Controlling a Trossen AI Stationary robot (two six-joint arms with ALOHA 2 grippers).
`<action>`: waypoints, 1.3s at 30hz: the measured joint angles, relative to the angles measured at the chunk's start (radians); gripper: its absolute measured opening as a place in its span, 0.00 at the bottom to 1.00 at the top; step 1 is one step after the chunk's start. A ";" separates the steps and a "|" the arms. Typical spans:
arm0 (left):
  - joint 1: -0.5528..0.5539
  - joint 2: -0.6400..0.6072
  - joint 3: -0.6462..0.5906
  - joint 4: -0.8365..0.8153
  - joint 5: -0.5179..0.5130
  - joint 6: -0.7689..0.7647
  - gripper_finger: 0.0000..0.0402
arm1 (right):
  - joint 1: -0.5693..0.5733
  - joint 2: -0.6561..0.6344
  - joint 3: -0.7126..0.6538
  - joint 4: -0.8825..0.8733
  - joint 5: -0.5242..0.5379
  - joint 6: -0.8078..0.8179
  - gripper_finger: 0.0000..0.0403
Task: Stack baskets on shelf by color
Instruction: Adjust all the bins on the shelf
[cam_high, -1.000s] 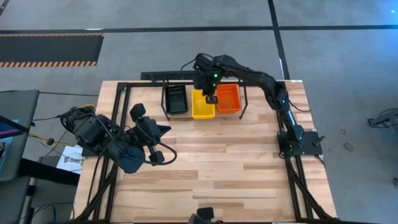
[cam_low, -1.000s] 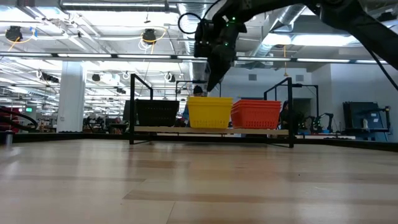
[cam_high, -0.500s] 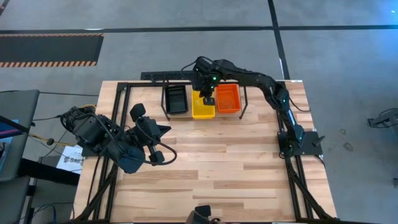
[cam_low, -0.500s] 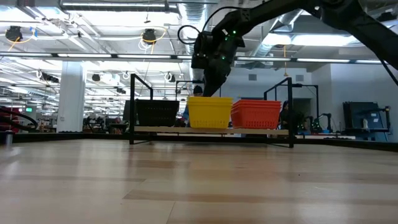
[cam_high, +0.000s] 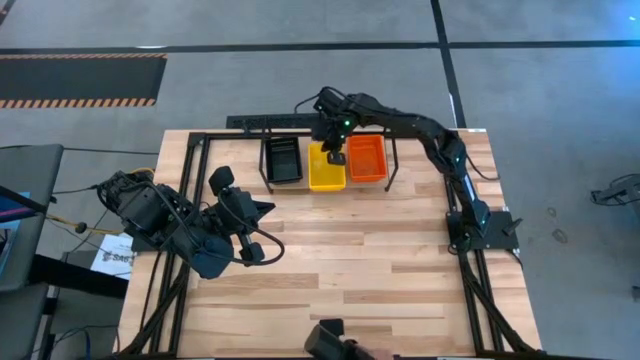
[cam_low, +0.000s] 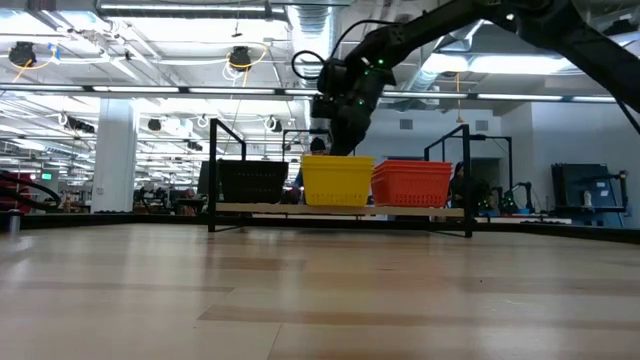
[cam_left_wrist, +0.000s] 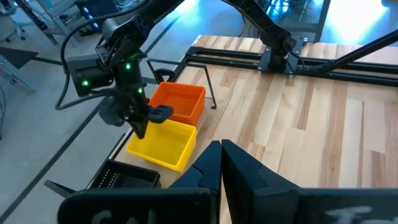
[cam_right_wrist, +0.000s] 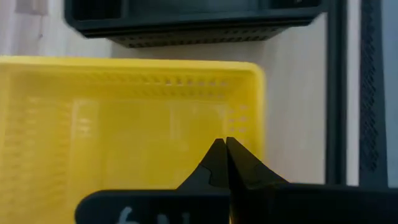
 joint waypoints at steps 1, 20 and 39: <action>0.000 0.000 0.000 0.000 0.000 0.000 0.00 | -0.006 0.000 0.000 0.007 0.000 0.006 0.00; 0.000 0.000 0.000 0.000 0.000 -0.004 0.00 | 0.027 0.000 0.000 0.023 -0.001 -0.035 0.00; 0.000 0.000 0.000 0.000 0.000 -0.018 0.00 | -0.049 0.000 0.000 0.035 0.001 -0.047 0.00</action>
